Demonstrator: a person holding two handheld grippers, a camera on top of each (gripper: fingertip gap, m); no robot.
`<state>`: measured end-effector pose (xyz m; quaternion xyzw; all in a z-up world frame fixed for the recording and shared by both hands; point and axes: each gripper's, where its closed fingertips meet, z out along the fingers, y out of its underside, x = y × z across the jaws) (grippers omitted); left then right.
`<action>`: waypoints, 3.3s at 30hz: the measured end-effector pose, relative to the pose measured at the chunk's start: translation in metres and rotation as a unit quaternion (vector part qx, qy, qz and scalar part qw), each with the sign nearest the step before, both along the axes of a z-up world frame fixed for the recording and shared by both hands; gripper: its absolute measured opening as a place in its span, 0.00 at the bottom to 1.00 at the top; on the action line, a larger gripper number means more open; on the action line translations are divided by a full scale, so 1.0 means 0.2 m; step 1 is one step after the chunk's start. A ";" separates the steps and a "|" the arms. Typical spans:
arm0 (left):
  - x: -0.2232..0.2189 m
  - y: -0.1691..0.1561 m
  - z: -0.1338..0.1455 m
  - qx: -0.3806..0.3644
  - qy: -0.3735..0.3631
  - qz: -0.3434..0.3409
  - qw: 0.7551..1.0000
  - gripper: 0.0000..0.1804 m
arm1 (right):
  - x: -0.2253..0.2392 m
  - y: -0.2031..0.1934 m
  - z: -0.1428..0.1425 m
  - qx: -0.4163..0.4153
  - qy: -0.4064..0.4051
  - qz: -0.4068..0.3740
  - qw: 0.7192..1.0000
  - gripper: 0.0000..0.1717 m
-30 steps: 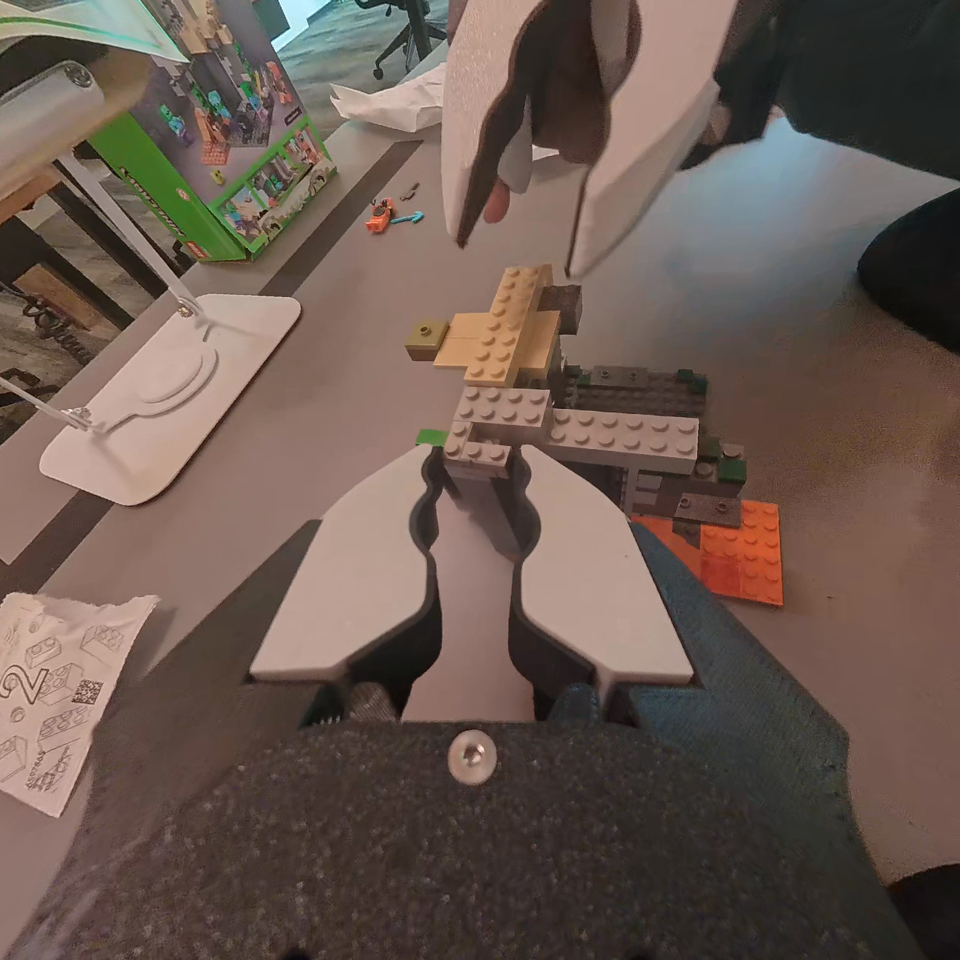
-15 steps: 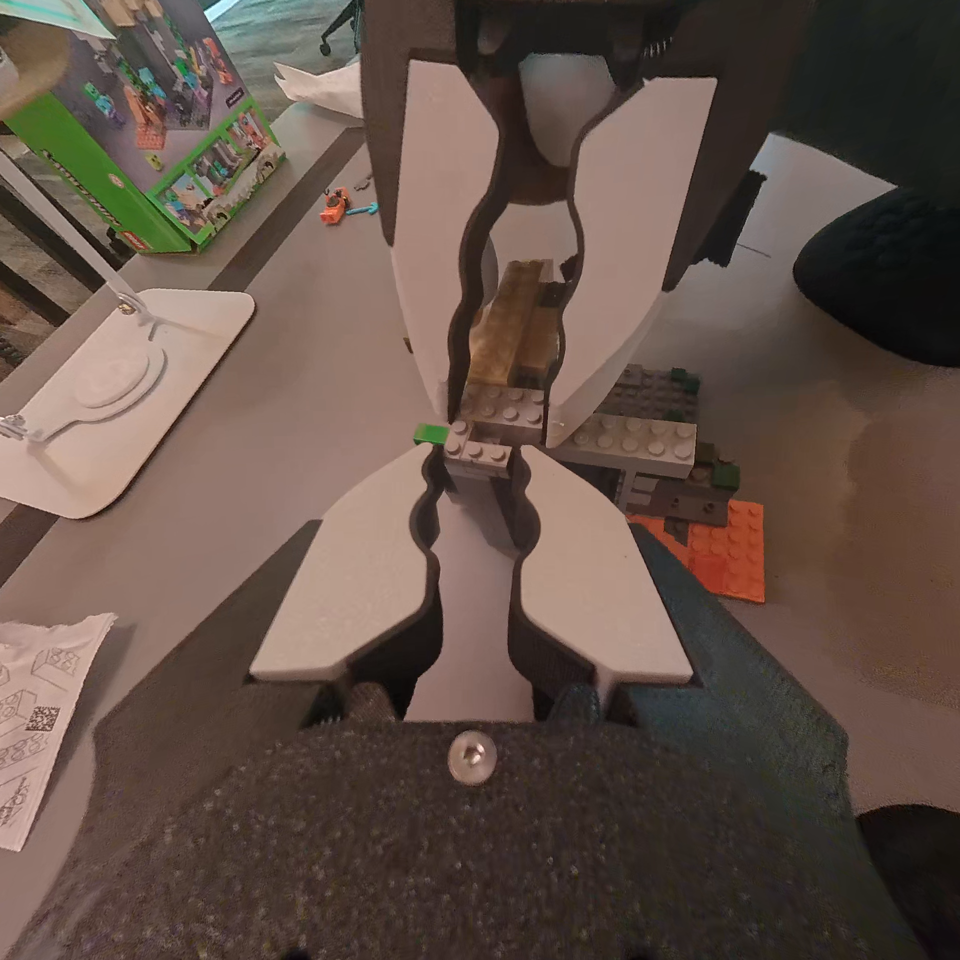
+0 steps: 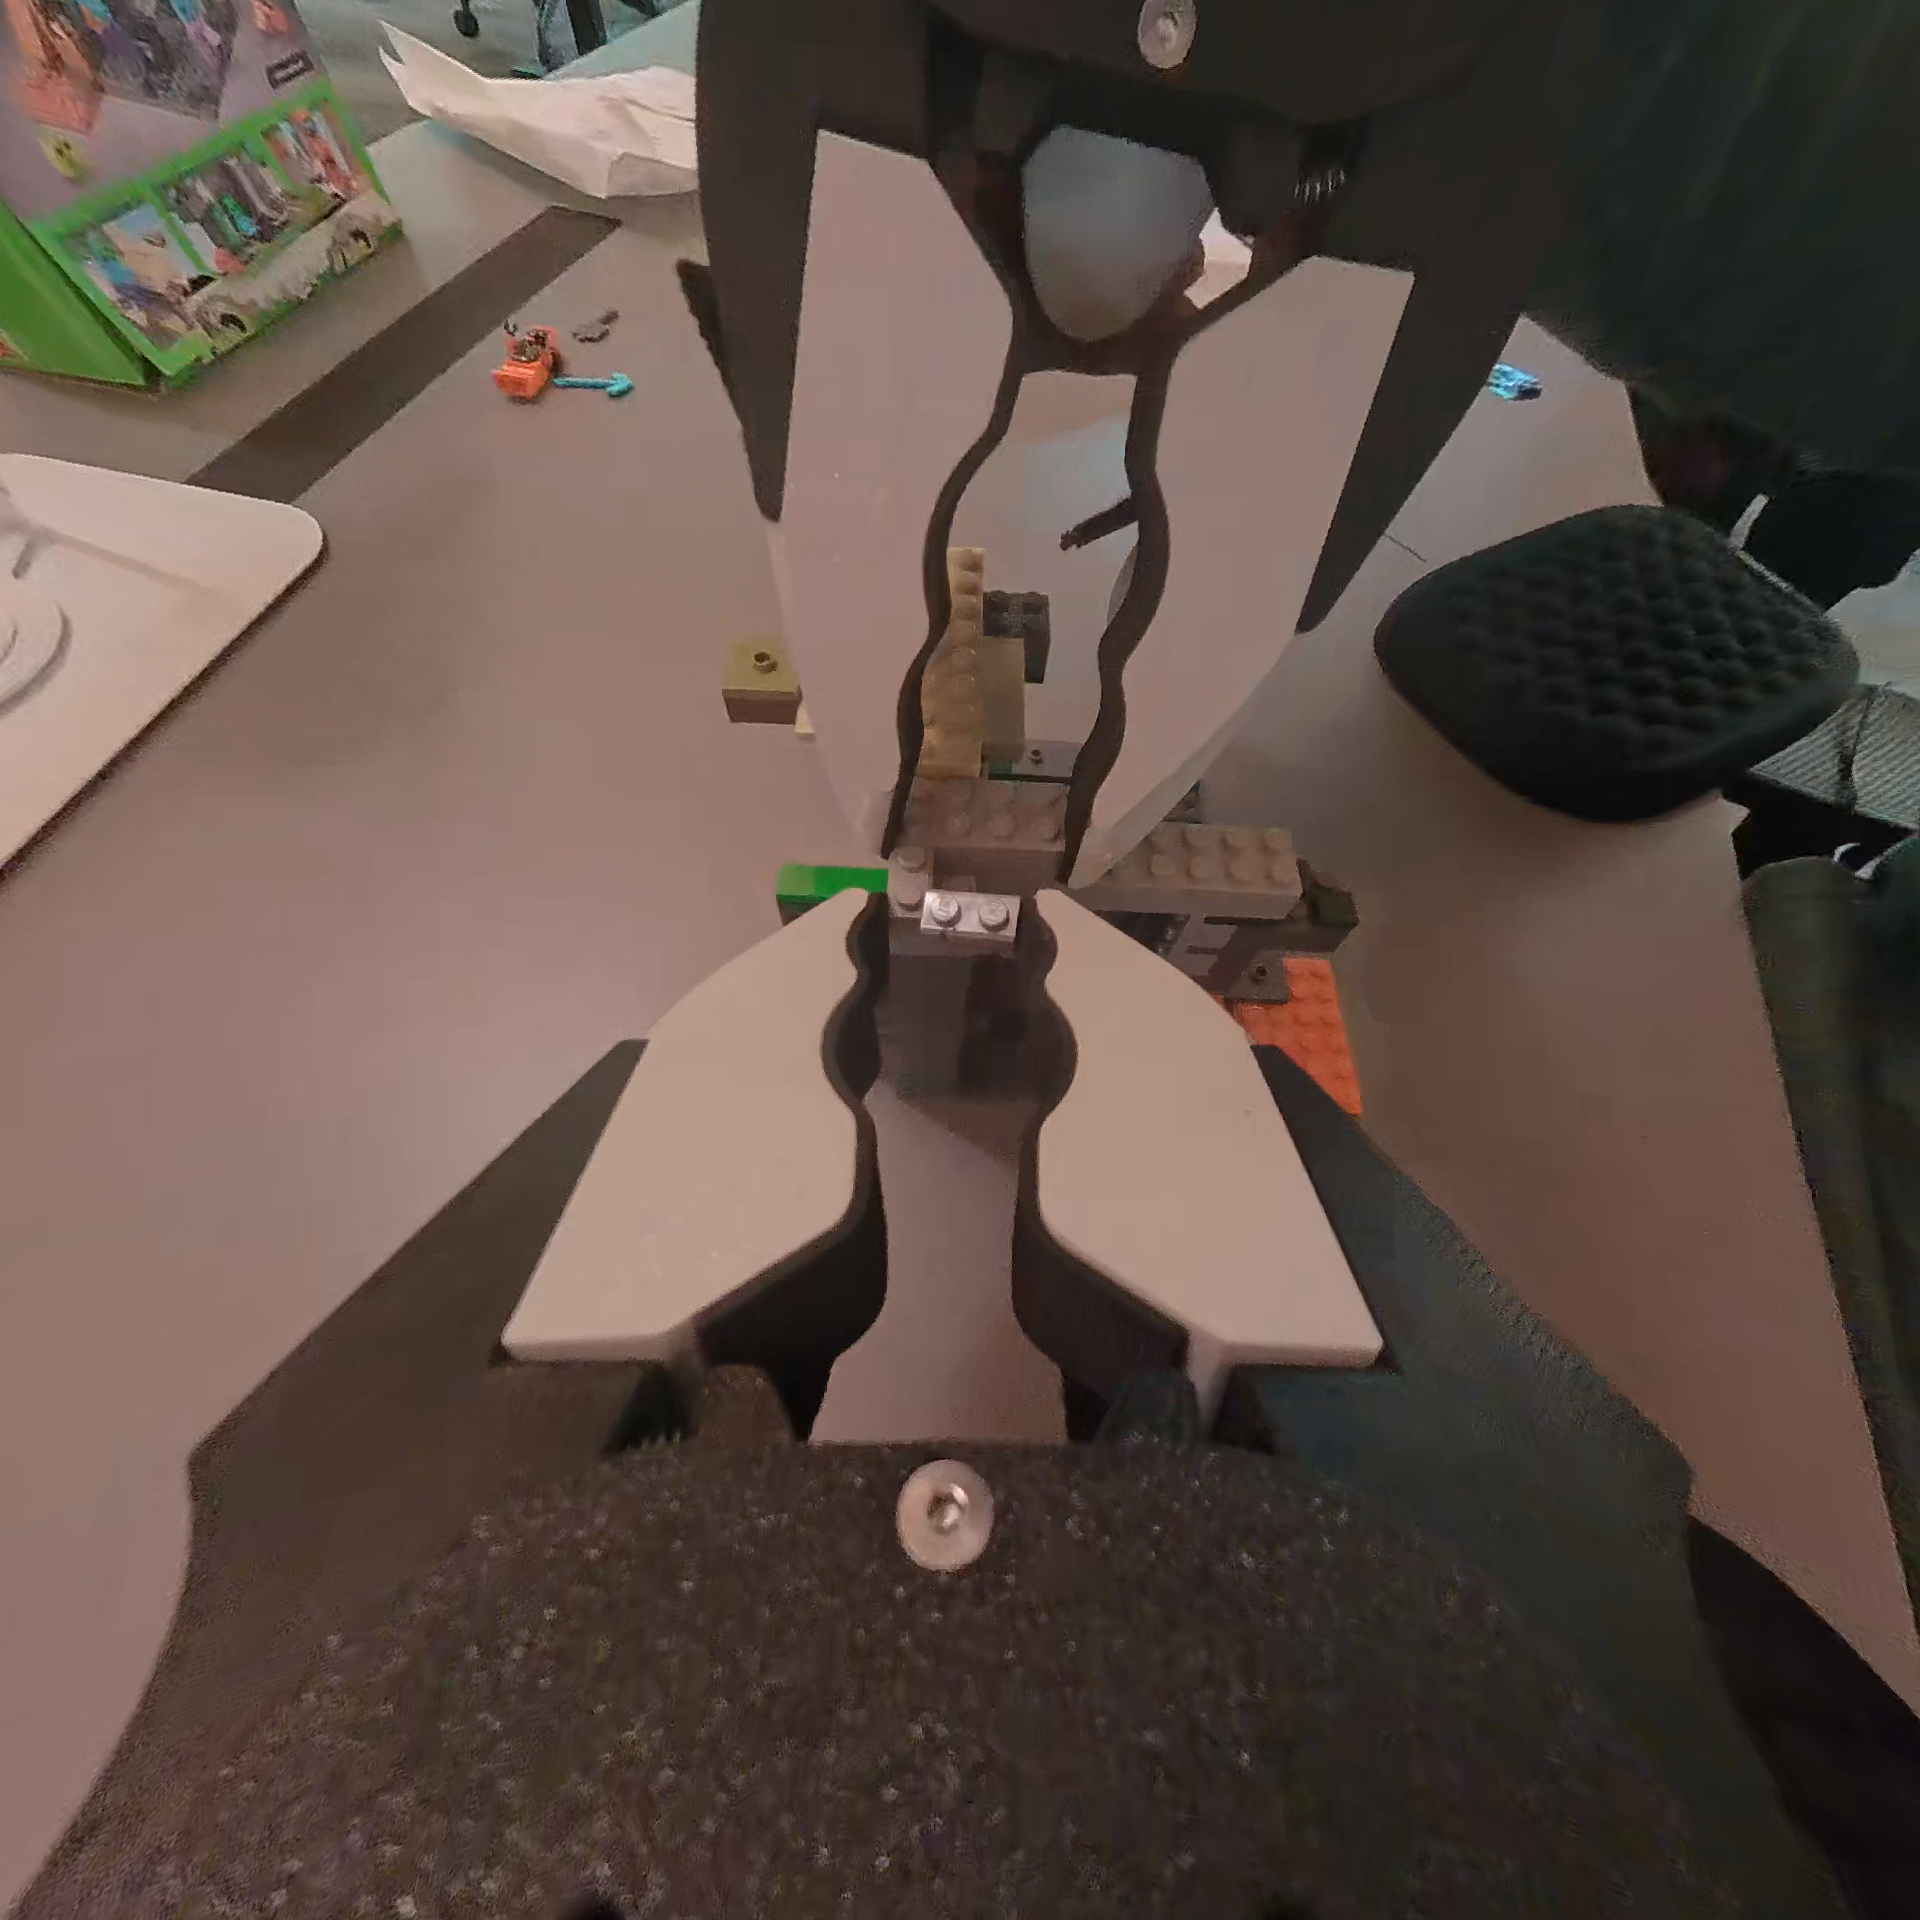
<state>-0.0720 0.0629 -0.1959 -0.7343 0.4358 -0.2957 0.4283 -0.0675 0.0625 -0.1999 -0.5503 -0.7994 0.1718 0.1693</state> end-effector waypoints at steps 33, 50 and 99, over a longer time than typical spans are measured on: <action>0.05 0.04 -0.03 0.036 0.040 -0.006 0.999 0.09 | 0.01 0.00 0.00 0.016 0.018 0.010 1.000 0.19; 0.05 0.01 -0.02 -0.069 0.020 -0.020 0.997 0.08 | 0.07 0.00 0.00 -0.002 -0.068 0.077 0.995 0.19; 0.15 0.02 -0.02 -0.012 0.050 -0.008 0.999 0.19 | 0.34 0.17 0.00 0.004 -0.053 -0.004 0.999 0.36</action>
